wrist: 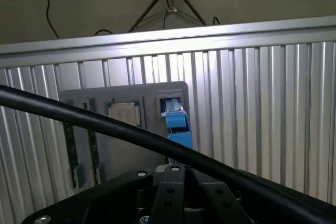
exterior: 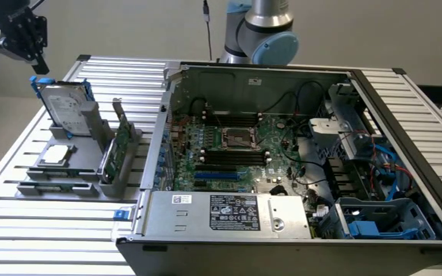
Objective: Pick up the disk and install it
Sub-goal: 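Pick up the disk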
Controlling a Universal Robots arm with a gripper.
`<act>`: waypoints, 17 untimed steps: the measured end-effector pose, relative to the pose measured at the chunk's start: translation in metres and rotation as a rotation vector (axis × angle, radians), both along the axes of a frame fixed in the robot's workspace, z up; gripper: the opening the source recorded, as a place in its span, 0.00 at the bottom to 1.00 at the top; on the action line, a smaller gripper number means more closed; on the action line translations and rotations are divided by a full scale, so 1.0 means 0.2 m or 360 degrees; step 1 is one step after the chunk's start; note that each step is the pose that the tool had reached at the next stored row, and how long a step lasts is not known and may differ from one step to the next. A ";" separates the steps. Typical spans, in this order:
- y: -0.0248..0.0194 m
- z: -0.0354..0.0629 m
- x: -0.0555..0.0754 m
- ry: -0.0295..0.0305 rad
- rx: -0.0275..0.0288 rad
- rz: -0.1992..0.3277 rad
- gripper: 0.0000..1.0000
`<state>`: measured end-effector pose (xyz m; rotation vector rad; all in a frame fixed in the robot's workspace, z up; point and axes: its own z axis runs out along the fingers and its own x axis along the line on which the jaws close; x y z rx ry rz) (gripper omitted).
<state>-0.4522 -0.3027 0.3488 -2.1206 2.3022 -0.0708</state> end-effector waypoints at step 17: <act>0.000 0.000 0.00 0.00008 0.00000 0.0000 0.24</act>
